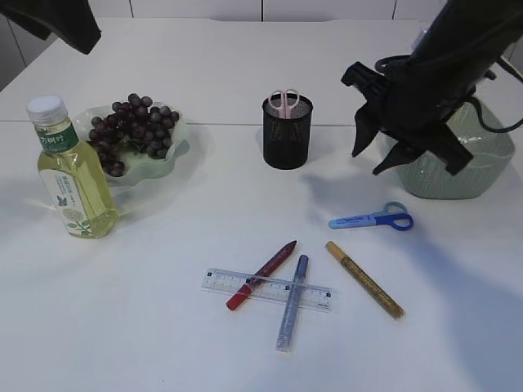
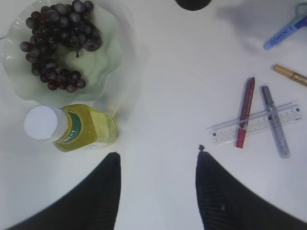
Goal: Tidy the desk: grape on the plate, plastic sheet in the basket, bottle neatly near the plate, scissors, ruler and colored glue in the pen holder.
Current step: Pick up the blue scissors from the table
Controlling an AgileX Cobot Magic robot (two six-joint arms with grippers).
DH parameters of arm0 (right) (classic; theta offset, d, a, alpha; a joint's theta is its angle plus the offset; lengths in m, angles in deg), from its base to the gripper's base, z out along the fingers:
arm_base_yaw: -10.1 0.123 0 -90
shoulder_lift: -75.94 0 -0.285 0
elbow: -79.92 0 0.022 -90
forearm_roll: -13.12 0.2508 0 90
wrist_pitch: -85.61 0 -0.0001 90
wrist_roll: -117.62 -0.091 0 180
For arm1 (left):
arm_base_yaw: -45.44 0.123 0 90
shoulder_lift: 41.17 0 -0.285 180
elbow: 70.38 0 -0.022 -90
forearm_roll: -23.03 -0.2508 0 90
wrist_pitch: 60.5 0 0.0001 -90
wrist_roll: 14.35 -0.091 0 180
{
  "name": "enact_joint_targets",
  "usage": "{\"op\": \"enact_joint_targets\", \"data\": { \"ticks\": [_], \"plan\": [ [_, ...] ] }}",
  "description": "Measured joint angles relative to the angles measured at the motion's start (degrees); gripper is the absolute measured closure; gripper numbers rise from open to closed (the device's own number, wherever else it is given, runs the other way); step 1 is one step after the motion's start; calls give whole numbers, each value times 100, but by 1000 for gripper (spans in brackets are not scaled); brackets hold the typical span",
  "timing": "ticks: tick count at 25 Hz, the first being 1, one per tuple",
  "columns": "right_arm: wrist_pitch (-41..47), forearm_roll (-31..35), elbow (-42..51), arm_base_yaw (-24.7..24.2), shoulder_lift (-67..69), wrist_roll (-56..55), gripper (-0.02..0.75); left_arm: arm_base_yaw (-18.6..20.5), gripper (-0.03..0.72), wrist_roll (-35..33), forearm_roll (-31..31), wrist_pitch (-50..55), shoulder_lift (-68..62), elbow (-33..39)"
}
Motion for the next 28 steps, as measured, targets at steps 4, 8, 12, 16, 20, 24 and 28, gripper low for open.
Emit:
{"op": "enact_joint_targets", "data": {
  "ticks": [4,8,12,16,20,24,28],
  "plan": [
    [-67,-597,0,0,54,-1368,462,0,317,0,-2,0,0,0],
    [-208,-621,0,0,279,-1806,462,0,317,0,-15,0,0,0],
    [-278,-673,0,0,444,-1911,462,0,317,0,-25,0,0,0],
    [-358,-1105,0,-34,468,-1938,462,0,317,0,5,0,0,0],
    [-332,-1046,0,-67,639,-2083,462,0,317,0,-38,0,0,0],
    [-633,-699,0,-67,889,-2295,462,0,317,0,-249,0,0,0],
    [-906,-679,0,-67,1025,-2451,462,0,317,0,-321,0,0,0]
  ]
}}
